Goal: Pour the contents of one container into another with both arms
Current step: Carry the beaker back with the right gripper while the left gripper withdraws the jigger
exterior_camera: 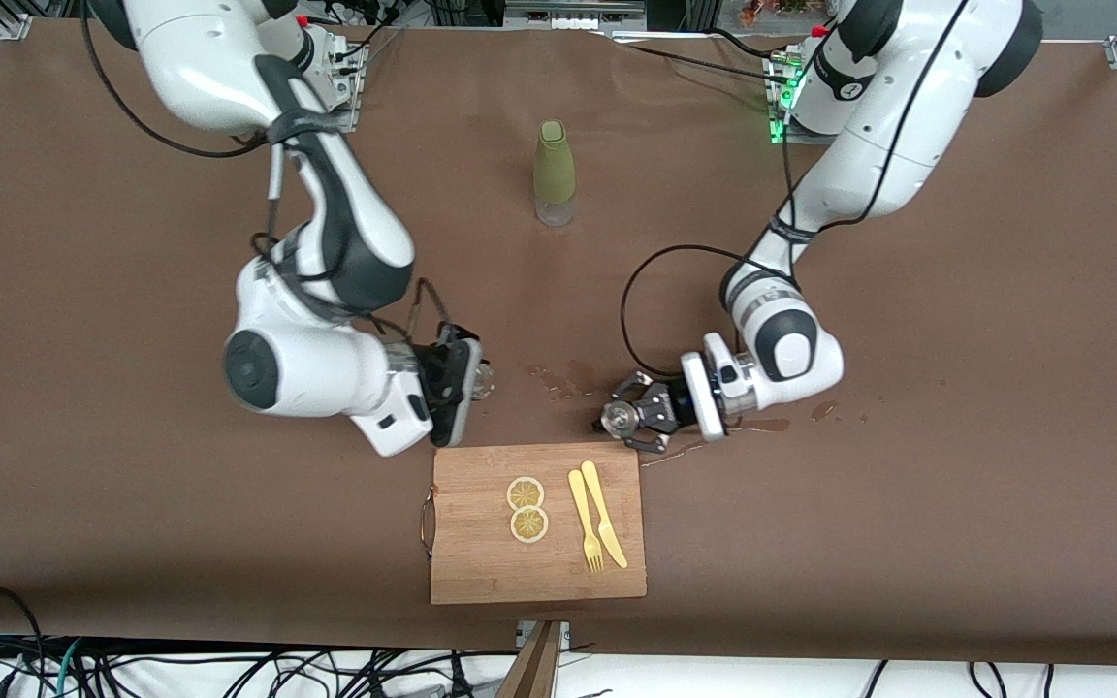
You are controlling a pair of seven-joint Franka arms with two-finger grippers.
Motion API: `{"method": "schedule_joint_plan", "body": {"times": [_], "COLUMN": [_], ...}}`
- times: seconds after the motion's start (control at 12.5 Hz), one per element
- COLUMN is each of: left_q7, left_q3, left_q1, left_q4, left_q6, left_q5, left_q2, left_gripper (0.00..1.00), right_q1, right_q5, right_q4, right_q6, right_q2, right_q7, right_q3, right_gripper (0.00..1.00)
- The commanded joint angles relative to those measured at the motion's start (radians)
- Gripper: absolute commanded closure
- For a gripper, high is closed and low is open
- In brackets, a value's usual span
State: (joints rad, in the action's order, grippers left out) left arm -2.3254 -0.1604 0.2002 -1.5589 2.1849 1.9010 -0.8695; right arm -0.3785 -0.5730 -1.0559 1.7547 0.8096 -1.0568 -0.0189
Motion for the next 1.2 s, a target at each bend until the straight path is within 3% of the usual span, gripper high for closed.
{"method": "schedule_joint_plan", "body": {"times": [0.0, 0.16, 0.32, 0.56, 0.96, 1.12], "left_q7": [0.0, 0.003, 0.026, 0.069, 0.023, -0.057], "left_q3": [0.001, 0.01, 0.067, 0.191, 0.462, 0.493], "left_q1": [-0.094, -0.172, -0.232, -0.297, -0.33, -0.387], "left_q4": [-0.079, -0.081, -0.078, -0.067, -0.046, -0.047], "left_q6": [-0.063, -0.14, -0.238, -0.425, -0.712, -0.732], "left_q5": [-0.011, -0.083, -0.184, -0.353, -0.41, -0.408], "left_q2": [0.067, 0.066, 0.064, 0.063, 0.02, -0.006], "left_gripper": [1.0, 1.0, 1.0, 1.0, 1.0, 1.0], "right_q1": [0.136, 0.229, 0.306, 0.412, 0.532, 0.564], "right_q5": [-0.132, -0.23, -0.3, -0.306, -0.289, -0.256], "right_q4": [-0.051, -0.108, -0.186, -0.266, -0.439, -0.46], "right_q6": [-0.096, -0.167, -0.236, -0.331, -0.354, -0.351], "right_q2": [-0.012, -0.012, -0.012, -0.009, 0.0, 0.028], "right_q7": [-0.228, -0.409, -0.593, -0.811, -1.219, -1.349], "right_q3": [0.016, 0.016, 0.014, 0.014, 0.008, 0.002], "right_gripper": [0.96, 0.96, 0.96, 0.96, 0.96, 0.96]}}
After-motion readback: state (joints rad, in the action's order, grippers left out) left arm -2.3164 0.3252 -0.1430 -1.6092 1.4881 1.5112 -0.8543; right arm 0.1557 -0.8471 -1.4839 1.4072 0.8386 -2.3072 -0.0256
